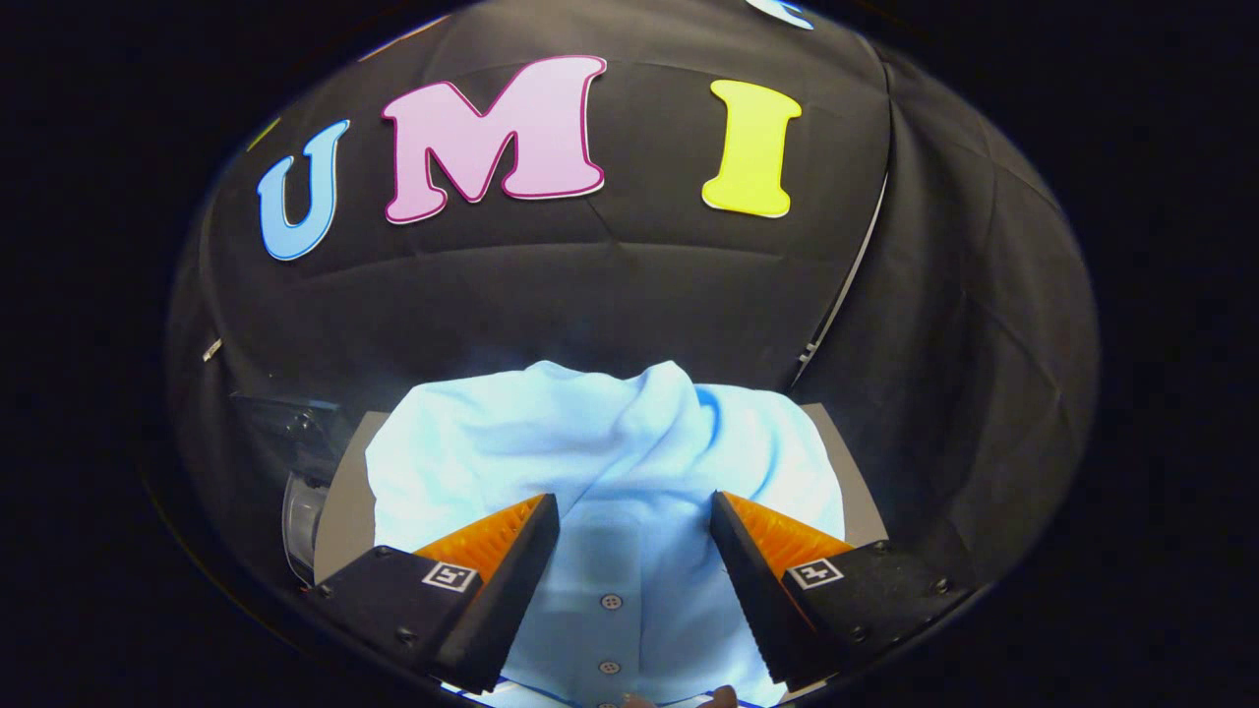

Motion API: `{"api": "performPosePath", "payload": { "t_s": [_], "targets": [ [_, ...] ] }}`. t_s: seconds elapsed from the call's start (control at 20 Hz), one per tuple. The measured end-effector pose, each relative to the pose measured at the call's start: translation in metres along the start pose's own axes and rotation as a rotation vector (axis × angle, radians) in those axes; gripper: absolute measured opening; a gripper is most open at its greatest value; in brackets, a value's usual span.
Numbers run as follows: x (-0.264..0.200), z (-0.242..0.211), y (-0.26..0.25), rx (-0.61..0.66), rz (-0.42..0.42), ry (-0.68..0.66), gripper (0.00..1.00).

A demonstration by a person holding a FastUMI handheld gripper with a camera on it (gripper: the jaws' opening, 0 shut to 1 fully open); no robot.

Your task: Put the clothes into the washing machine and then close the washing machine lid.

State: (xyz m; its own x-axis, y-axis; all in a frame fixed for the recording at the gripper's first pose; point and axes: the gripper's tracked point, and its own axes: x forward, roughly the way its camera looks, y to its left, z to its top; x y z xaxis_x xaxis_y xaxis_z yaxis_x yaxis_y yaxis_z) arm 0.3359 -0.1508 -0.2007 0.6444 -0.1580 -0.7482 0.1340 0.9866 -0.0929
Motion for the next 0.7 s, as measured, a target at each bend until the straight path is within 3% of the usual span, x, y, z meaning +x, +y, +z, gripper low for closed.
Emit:
{"api": "performPosePath", "payload": {
  "t_s": [0.25,0.3,0.5,0.55,0.65,0.7],
  "targets": [
    [0.004,-0.007,0.005,0.013,0.043,0.067,0.96],
    [0.004,-0.007,0.010,-0.004,0.060,0.073,0.89],
    [0.007,-0.005,0.016,-0.026,0.063,0.066,0.22],
    [0.006,-0.006,0.016,-0.032,0.058,0.052,0.22],
    [0.005,-0.004,0.014,-0.034,0.044,0.033,0.06],
    [0.003,-0.006,0.014,-0.043,0.033,0.030,0.06]
  ]
}}
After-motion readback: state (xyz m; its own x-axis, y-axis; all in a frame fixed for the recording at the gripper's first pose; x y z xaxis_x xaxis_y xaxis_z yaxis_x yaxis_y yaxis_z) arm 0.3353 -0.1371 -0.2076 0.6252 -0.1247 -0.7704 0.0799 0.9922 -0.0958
